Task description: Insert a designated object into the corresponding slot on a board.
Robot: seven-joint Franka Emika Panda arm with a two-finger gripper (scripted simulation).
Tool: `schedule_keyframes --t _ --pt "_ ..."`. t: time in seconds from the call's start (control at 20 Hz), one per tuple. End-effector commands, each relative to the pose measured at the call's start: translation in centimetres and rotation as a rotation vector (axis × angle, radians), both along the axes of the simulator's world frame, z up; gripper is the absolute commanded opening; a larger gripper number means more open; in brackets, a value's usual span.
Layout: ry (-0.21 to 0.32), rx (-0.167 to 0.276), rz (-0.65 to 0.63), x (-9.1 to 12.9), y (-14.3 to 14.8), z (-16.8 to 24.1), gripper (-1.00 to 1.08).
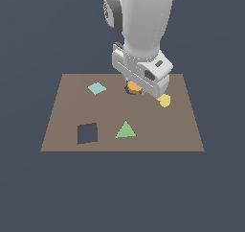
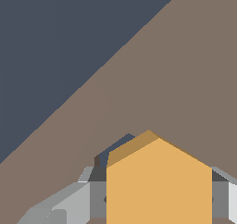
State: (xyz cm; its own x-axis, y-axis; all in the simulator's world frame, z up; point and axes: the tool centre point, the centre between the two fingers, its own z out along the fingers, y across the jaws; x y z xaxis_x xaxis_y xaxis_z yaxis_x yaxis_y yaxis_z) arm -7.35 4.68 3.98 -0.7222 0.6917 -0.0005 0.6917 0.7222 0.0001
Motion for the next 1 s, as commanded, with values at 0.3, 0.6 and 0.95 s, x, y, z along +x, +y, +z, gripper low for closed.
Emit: schedule_keyframes --t 0.3,0.6,0.95 --pt "0.000 0.000 0.088 -0.3 -0.9 0.1 -1.00" --pt "0.000 0.000 0.092 -0.3 -1.0 0.0 -1.00" --pt "0.000 -0.001 0.096 -0.3 -1.1 -0.9 1.00"
